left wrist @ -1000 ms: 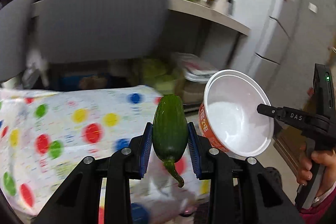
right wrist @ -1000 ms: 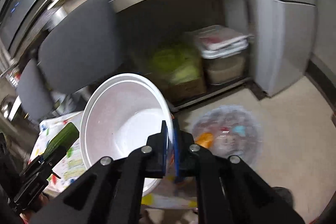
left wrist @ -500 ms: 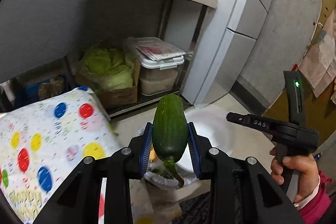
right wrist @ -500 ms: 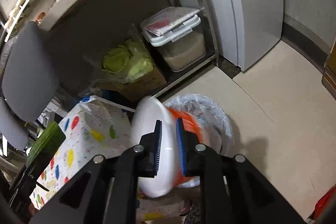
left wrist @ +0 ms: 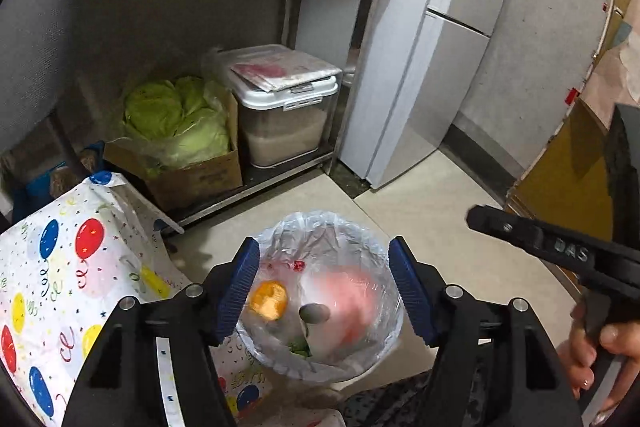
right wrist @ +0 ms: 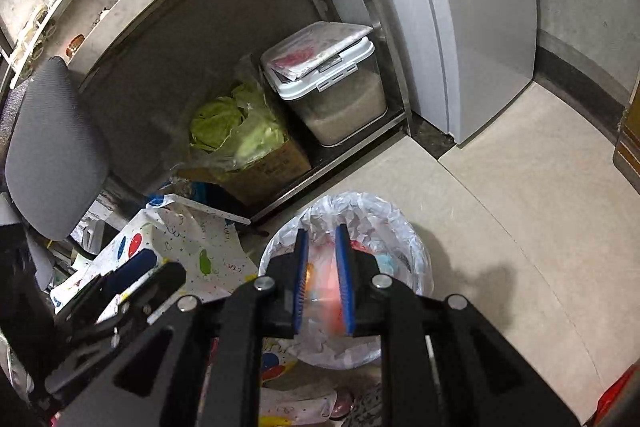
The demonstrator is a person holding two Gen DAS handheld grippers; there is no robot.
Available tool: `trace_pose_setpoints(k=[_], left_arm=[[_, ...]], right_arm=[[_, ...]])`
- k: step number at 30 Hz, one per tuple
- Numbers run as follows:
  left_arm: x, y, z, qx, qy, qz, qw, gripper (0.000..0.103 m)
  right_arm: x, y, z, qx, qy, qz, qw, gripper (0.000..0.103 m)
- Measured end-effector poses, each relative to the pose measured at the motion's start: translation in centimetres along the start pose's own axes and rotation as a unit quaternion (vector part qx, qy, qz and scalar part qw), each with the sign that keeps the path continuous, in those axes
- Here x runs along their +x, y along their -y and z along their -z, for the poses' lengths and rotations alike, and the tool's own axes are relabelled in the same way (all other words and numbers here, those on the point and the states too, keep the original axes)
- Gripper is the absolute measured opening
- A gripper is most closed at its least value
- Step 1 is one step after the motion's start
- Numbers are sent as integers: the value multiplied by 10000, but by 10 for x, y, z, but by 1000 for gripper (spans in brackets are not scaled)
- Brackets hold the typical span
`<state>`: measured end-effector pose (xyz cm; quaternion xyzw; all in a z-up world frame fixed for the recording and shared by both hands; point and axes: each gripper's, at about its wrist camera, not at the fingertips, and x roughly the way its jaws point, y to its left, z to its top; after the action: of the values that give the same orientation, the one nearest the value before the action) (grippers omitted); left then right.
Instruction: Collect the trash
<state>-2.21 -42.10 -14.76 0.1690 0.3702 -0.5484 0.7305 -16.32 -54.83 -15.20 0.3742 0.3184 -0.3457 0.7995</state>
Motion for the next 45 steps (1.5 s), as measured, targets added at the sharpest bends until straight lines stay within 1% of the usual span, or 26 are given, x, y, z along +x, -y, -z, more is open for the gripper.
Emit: trace_pose_setpoints(k=[2,6,8,10,11,12,13,14,15,16,17,18,20,22,24,26,27,28,33,36,37,40,45], left_arm=[[-6,-6,1,-74,13,-81,9999,68],[-20,-17,6,-175,-3,-399,9991,68],[-33,-23,11,-232,28,-588,9980,68],[-52,-30,19,-299,47,-904,9954,70],[-64,-35,23,-364,96,-988,9944,71],[-74,-38,26,-429,138,-1011,9939,74],[-84,-41,30,-486,159,-1080,9928,77],[-98,-43,34,-529,179,-1231,9908,82],[-109,-44,38,-539,196,-1331,9894,82],[-119,-46,41,-552,198,-1406,9883,82],[-126,-46,43,-570,197,-1450,9876,83],[-139,-48,47,-636,212,-1499,9864,86],[-158,-51,54,-742,242,-1523,9852,86],[-171,-52,60,-788,233,-1600,9837,87],[-187,-53,68,-804,236,-1713,9817,89],[-204,-53,76,-809,268,-1825,9795,90],[-209,-53,79,-816,273,-1884,9783,91],[-216,-53,83,-829,278,-1969,9765,91],[-239,-57,97,-934,170,-2174,9715,93],[-246,-54,101,-751,-15,-2254,9714,93],[-250,-52,103,-721,-18,-2250,9717,93],[-261,-46,108,-687,54,-2290,9710,93],[-267,-45,112,-820,31,-2293,9699,93]], right_arm=[[-2,-2,2,-41,-12,-20,10000,14],[-12,-16,12,-231,-45,-72,9997,14],[-19,-26,17,-366,-34,-63,9993,14],[-29,-37,26,-522,-31,-59,9986,15],[-34,-44,30,-615,-30,-48,9981,23],[-41,-50,36,-718,-20,-32,9974,31],[-47,-57,41,-829,5,-18,9966,45],[-56,-66,48,-980,60,9,9952,52],[-64,-75,55,-1135,91,63,9935,53],[-72,-83,62,-1271,97,112,9918,56],[-78,-89,67,-1346,96,138,9908,62],[-85,-96,73,-1417,86,152,9898,65],[-98,-106,82,-1538,114,185,9879,73],[-115,-117,92,-1704,207,275,9848,76],[-128,-125,99,-1817,271,364,9823,80],[-141,-132,106,-1962,332,440,9790,90],[-145,-135,109,-2005,353,457,9780,92],[-153,-138,112,-2084,404,482,9760,98],[-177,-143,119,-2258,545,468,9715,97],[-184,-143,122,-2299,502,425,9710,97],[-186,-144,124,-2319,481,406,9707,97],[-197,-142,131,-2306,599,368,9705,97],[-199,-140,136,-2343,615,317,9697,97]])
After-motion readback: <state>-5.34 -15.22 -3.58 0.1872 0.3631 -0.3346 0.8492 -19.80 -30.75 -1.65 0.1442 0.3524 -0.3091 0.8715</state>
